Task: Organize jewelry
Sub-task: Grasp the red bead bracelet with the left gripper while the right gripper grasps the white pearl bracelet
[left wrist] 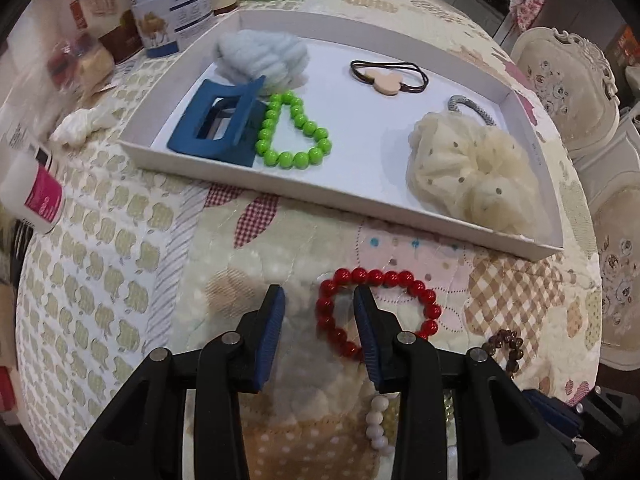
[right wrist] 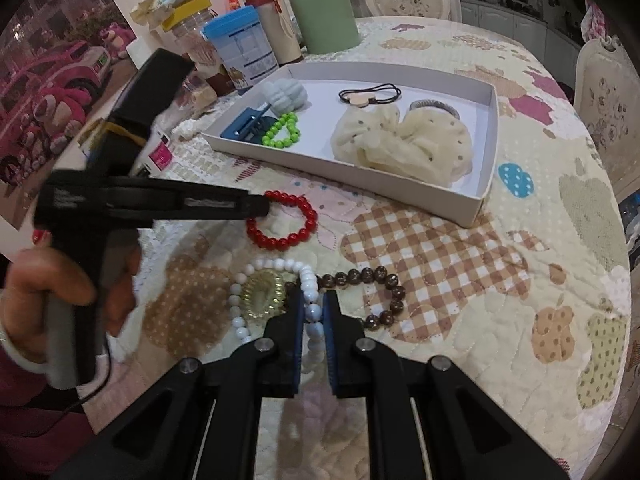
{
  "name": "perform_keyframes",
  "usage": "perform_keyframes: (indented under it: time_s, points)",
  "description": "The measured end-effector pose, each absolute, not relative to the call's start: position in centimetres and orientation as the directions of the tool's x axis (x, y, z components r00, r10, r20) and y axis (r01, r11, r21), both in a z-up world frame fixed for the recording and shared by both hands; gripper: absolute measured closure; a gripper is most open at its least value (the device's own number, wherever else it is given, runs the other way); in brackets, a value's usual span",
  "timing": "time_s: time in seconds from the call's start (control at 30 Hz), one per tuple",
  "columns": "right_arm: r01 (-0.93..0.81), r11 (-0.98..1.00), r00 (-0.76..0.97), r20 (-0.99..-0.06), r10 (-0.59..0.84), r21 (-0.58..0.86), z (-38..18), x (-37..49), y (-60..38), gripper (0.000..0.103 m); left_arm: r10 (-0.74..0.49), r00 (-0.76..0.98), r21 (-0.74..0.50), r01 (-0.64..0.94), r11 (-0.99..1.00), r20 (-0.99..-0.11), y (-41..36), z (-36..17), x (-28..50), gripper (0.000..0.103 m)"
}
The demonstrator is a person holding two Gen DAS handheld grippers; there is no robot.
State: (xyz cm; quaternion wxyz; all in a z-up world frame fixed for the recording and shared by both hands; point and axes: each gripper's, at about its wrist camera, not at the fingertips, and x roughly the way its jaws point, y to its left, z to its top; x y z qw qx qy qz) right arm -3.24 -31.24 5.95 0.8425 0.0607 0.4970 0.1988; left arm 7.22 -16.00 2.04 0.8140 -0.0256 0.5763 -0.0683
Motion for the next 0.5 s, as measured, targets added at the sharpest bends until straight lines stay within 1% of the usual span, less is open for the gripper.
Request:
perform_keyframes:
  time_s: [0.03, 0.07, 0.1, 0.27, 0.5]
  points:
    - [-0.276, 0.911, 0.427, -0.811, 0.401, 0.305, 6.1, -3.2, -31.2, 0.093, -0.148, 0.334, -0.126, 0.087, 0.988, -0.931, -16.1, 2.1, 7.2, 0.091]
    - [-0.278, 0.909, 0.428, -0.806, 0.408, 0.312, 6.3, -3.2, -31.0, 0.094, -0.155, 0.327, -0.131, 0.095, 0.987, -0.932, -16.2, 2.0, 7.3, 0.099]
    - [-0.279, 0.906, 0.429, -0.803, 0.414, 0.318, 6.4, -3.2, -31.0, 0.094, -0.168, 0.319, -0.144, 0.097, 0.985, -0.933, -16.2, 1.9, 7.4, 0.102]
    - [-0.307, 0.876, 0.432, -0.766, 0.476, 0.371, 7.6, -3.4, -30.1, 0.093, -0.2, 0.334, -0.178, 0.094, 0.979, -0.921, -15.4, 2.7, 6.9, 0.102]
    - [-0.363, 0.836, 0.444, -0.712, 0.544, 0.412, 10.9, -3.9, -29.0, 0.094, -0.208, 0.386, -0.185, 0.097, 0.978, -0.899, -13.9, 5.8, 5.3, 0.102]
